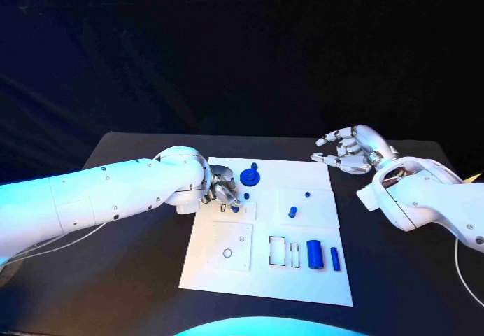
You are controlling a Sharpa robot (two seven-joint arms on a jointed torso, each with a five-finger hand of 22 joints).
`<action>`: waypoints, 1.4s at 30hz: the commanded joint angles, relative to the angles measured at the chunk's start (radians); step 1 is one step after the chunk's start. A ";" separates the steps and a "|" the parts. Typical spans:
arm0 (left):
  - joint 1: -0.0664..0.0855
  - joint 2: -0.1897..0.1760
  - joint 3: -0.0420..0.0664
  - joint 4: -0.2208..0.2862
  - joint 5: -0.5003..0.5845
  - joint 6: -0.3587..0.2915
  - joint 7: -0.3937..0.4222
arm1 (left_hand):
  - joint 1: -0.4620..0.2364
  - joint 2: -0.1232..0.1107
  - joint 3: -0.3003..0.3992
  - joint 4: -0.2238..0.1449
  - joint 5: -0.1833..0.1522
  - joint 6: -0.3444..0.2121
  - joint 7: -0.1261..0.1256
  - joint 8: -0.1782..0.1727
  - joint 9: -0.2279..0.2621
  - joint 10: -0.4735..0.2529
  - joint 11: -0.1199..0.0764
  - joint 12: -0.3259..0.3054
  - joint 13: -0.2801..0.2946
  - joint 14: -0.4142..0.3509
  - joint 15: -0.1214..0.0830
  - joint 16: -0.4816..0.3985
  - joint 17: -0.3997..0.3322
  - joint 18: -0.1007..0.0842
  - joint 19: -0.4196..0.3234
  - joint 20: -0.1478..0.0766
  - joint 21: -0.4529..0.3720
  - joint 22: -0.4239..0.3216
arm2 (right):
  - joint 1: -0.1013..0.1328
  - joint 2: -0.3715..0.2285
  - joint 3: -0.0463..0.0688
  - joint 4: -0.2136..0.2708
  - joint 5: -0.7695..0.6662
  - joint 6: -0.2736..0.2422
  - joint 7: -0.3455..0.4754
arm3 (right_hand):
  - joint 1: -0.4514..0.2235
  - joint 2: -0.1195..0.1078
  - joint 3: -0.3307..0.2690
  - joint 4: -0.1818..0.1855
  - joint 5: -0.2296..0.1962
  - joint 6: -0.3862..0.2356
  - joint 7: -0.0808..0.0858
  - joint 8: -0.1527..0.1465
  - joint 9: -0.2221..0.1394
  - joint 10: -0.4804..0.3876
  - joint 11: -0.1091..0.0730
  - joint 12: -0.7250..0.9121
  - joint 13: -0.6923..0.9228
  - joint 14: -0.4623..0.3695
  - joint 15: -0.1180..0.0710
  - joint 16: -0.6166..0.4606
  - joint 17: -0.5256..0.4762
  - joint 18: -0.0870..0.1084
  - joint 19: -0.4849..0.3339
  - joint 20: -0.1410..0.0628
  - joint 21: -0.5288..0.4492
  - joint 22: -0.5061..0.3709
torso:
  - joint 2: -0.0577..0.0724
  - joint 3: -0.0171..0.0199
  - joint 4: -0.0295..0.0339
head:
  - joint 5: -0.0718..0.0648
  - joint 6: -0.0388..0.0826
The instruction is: Assemble the parts on the task board
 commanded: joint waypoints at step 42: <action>-0.004 -0.034 0.017 0.020 0.025 -0.026 0.004 | -0.061 -0.016 -0.337 0.126 -0.128 0.053 -0.015 -0.071 0.026 0.010 -0.003 0.013 0.030 0.082 -0.008 0.009 0.178 -0.018 0.012 -0.006 -0.009 0.004 | -0.001 0.001 0.000 -0.005 -0.002 0.002 0.013 | -0.032 -0.006 -0.005 0.001 -0.023 -0.009 0.000 0.011 -0.002 0.000 -0.003 0.000 0.012 0.062 -0.010 -0.006 0.099 0.017 -0.001 -0.003 -0.008 0.168 | -0.002 -0.0003 0.0003 | 0.005 0.005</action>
